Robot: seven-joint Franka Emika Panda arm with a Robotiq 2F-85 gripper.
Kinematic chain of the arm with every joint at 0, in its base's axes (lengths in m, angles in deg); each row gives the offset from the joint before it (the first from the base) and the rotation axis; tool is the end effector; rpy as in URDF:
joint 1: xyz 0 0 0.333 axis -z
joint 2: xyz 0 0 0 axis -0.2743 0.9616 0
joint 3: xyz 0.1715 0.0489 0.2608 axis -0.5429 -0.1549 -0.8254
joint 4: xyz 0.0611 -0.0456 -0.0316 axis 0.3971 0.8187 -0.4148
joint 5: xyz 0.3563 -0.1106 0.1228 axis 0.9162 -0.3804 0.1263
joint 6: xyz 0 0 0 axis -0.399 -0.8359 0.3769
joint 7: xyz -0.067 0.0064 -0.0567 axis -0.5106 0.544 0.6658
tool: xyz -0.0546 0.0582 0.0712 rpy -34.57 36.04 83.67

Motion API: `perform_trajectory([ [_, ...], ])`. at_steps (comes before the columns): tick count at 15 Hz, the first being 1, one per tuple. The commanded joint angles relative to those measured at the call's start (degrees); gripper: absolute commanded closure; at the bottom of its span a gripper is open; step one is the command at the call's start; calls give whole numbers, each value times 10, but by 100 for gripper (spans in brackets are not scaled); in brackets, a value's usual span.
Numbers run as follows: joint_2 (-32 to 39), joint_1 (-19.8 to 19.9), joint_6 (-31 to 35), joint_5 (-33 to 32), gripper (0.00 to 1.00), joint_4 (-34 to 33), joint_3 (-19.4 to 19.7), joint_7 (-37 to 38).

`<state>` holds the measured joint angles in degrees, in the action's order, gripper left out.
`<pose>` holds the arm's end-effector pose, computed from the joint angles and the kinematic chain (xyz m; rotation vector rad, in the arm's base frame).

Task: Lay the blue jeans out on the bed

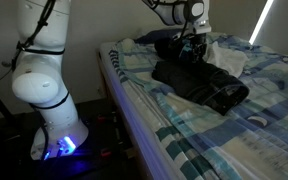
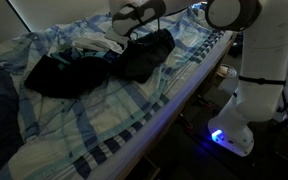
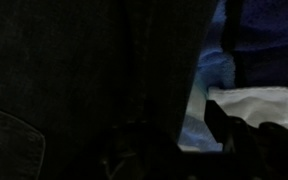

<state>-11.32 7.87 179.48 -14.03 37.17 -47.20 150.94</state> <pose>0.6759 0.0875 0.3959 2.5638 -1.7472 0.3513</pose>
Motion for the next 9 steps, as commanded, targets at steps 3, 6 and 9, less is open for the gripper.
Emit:
perform_trajectory([
  [3,6,-7,-13,15,90,-21,11,9],
  [6,4,-7,-16,18,99,-19,12,9],
  [9,-13,-7,-30,16,97,-16,13,1],
])
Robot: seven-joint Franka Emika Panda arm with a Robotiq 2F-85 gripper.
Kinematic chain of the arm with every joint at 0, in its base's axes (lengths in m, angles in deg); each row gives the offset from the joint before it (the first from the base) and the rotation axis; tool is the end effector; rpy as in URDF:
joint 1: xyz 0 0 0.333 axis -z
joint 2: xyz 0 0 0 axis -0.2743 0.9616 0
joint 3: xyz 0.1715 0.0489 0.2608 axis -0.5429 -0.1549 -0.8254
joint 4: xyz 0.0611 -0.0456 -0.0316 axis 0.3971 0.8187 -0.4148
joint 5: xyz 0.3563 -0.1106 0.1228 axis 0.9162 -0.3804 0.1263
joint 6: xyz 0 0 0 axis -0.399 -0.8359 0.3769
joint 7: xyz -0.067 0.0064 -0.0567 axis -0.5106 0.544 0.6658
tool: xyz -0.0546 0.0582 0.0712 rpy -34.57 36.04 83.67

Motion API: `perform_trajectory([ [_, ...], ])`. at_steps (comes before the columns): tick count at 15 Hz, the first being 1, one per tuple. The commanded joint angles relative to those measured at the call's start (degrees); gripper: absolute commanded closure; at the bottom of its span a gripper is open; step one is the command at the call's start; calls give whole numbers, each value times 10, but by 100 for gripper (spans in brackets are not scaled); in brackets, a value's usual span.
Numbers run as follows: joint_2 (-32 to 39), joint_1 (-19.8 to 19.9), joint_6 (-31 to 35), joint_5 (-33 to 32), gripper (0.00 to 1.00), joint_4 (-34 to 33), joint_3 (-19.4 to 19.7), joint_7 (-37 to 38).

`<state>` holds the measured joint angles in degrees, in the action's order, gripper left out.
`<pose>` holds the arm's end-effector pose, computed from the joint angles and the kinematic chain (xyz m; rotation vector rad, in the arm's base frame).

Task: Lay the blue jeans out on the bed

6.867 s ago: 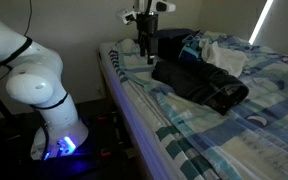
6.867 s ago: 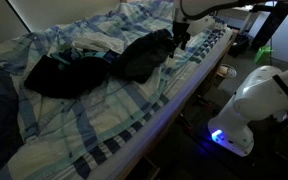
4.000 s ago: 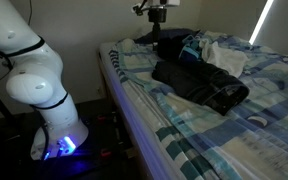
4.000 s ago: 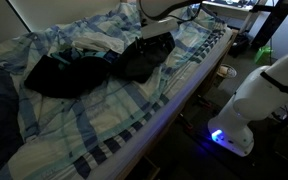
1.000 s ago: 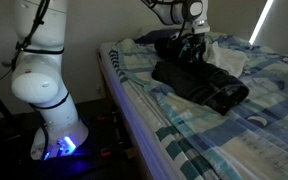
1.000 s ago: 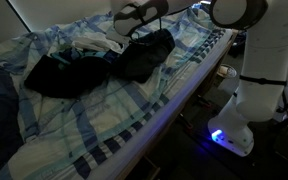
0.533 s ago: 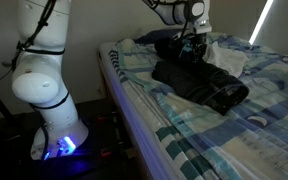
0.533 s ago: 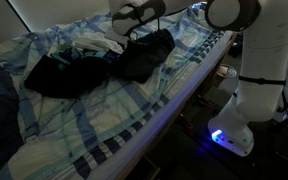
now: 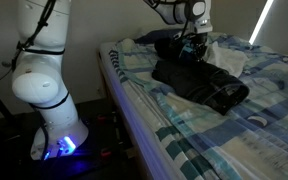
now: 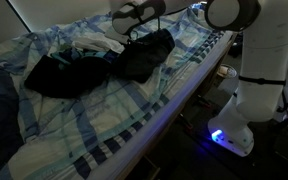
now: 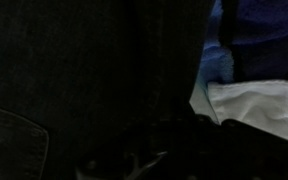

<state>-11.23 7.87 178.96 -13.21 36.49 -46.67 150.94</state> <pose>0.6781 0.0824 0.3996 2.5535 -1.7727 0.3446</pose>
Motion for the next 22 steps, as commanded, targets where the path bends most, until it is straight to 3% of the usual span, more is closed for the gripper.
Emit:
perform_trajectory([
  [1,-26,-7,-31,4,96,-5,9,-1],
  [10,-161,3,-108,-49,96,63,14,13],
  [15,-191,20,-104,-28,96,99,4,10],
  [16,-192,21,-103,-21,91,102,3,8],
  [17,-190,21,-101,-13,70,103,1,6],
  [22,-162,18,-75,33,35,85,-12,-12],
])
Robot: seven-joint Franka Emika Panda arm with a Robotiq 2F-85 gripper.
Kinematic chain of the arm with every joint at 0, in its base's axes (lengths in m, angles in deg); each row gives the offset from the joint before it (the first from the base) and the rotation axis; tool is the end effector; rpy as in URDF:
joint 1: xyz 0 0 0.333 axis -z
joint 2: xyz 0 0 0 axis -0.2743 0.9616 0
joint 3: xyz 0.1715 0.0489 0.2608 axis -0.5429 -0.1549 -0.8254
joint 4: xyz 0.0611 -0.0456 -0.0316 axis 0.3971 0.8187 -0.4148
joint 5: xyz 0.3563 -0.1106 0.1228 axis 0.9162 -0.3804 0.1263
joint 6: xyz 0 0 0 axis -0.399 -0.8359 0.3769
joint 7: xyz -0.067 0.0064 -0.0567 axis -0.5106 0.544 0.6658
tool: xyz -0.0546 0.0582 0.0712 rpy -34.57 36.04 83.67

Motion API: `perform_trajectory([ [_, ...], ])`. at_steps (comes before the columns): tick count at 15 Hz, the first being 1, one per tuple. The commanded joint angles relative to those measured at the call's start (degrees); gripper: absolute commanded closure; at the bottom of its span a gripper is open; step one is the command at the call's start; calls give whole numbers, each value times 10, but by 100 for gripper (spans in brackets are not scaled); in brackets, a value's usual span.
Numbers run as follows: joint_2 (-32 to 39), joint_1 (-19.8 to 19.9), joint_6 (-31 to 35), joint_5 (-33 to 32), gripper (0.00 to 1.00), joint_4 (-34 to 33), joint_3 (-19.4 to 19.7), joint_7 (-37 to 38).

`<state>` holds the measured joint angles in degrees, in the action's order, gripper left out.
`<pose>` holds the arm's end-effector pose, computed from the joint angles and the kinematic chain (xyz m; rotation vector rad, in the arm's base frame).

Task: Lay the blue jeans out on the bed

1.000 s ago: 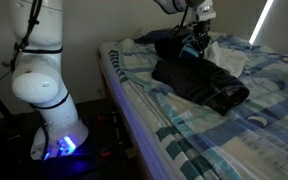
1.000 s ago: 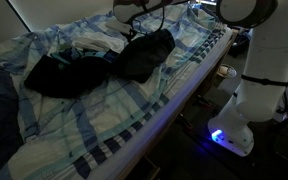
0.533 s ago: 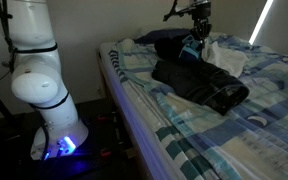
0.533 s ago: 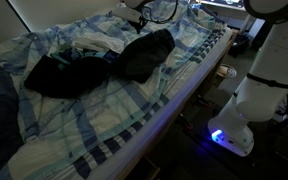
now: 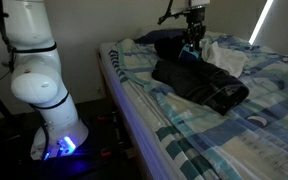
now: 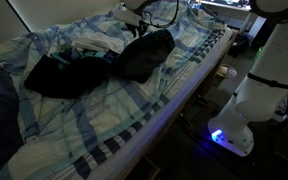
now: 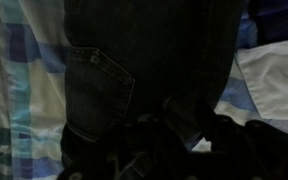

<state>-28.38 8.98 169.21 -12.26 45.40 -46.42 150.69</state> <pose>0.6034 0.0544 0.5001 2.4939 -1.8318 0.3083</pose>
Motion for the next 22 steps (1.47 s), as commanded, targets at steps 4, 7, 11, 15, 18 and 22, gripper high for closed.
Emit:
perform_trajectory([
  [4,44,2,38,28,5,-28,-24,-13],
  [7,76,-1,34,28,0,-52,-25,-11],
  [11,128,-3,22,29,0,-96,-18,-6],
  [15,171,-3,16,30,0,-138,-9,-8],
  [18,193,-1,11,30,0,-156,1,-9],
  [22,206,4,7,37,0,-150,11,-9],
])
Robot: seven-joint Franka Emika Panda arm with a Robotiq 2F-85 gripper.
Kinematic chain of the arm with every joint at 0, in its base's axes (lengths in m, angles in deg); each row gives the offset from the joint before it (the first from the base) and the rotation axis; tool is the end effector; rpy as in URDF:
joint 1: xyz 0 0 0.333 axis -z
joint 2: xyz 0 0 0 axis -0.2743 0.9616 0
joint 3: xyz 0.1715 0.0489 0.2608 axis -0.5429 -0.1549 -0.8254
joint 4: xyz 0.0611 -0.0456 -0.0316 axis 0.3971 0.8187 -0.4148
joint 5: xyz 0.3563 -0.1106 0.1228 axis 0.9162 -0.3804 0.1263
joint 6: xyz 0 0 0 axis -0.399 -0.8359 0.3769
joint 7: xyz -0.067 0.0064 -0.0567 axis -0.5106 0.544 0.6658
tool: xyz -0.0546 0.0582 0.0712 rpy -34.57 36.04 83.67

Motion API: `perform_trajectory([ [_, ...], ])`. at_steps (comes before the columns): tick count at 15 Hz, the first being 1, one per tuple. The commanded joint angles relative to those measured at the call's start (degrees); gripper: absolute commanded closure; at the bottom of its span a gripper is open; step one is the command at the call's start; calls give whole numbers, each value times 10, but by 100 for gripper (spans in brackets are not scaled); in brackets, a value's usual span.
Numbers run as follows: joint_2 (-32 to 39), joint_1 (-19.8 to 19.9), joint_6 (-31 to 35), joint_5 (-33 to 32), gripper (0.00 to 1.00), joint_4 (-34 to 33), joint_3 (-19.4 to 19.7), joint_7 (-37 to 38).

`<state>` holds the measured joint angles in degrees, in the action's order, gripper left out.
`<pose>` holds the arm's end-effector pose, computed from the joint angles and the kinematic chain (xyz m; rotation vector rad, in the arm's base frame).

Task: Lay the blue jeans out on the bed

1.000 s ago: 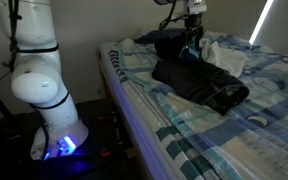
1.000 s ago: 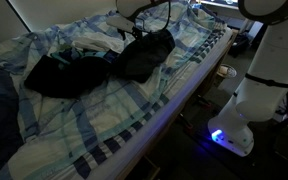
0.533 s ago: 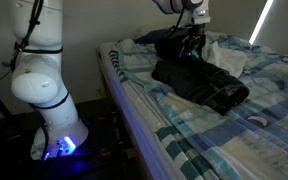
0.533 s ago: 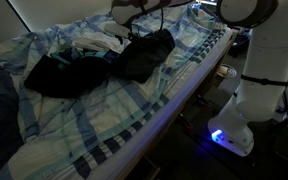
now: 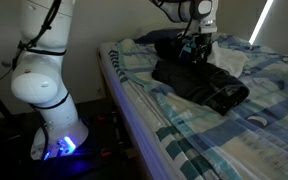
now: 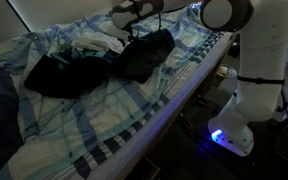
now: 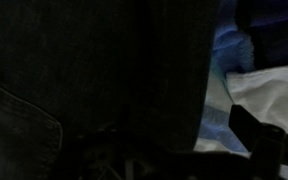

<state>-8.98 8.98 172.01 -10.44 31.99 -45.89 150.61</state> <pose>0.6858 0.0615 0.3984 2.4759 -1.8330 0.2176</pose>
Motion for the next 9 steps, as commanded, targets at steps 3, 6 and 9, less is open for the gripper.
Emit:
perform_trajectory([
  [3,16,10,-26,28,0,-14,10,-8],
  [6,18,11,-24,33,34,-10,12,-9],
  [9,17,12,-25,37,58,-7,11,-9],
])
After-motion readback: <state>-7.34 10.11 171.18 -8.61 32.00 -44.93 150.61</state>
